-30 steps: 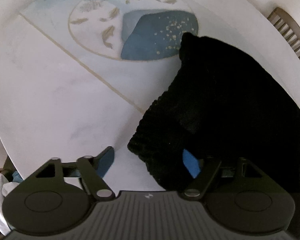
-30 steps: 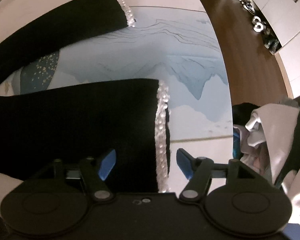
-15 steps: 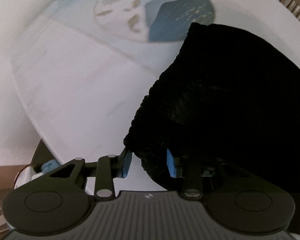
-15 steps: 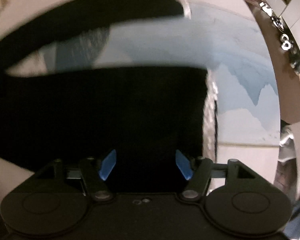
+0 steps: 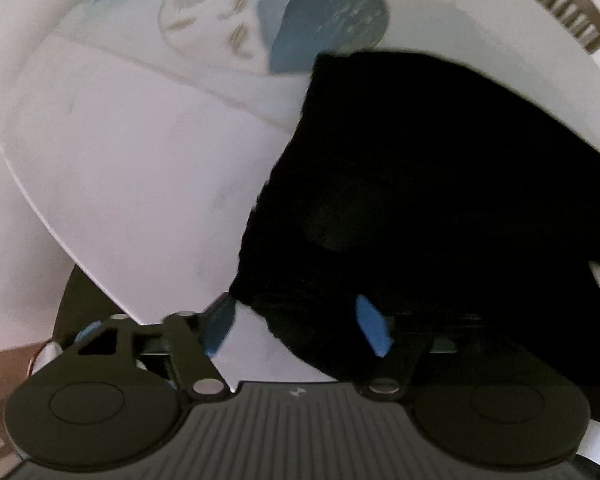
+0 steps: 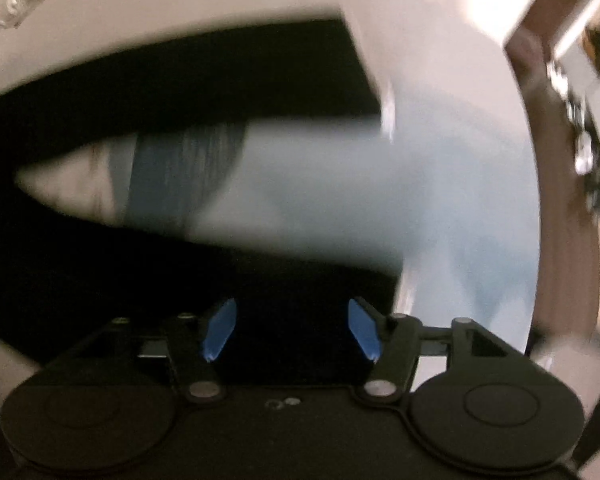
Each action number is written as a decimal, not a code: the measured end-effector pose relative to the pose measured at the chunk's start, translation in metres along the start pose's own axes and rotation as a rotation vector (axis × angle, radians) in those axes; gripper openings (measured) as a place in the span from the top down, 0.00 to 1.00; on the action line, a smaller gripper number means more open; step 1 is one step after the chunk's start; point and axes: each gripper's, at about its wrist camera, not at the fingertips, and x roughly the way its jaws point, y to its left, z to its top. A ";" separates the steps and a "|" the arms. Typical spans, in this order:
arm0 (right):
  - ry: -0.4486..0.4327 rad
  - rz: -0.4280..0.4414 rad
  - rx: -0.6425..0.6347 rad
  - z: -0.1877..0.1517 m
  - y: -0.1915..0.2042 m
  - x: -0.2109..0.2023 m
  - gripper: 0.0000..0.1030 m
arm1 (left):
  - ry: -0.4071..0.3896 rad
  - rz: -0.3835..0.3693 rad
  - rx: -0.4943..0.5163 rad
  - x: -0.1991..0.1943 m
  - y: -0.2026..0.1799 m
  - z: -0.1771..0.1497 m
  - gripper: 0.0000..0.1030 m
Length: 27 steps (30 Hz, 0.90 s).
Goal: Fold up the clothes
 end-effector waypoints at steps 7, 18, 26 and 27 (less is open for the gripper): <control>-0.142 0.009 0.075 0.109 -0.029 0.023 0.00 | -0.153 -0.010 0.019 -0.022 -0.001 0.058 0.31; -0.108 -0.043 0.141 0.216 -0.051 0.098 0.00 | -0.109 -0.035 0.149 0.037 -0.054 0.148 0.31; -0.065 -0.011 0.151 0.223 -0.052 0.128 0.00 | -0.057 -0.036 0.158 0.058 -0.059 0.157 0.23; -0.066 -0.011 0.153 0.223 -0.052 0.128 0.00 | -0.053 -0.024 0.159 0.061 -0.061 0.158 0.23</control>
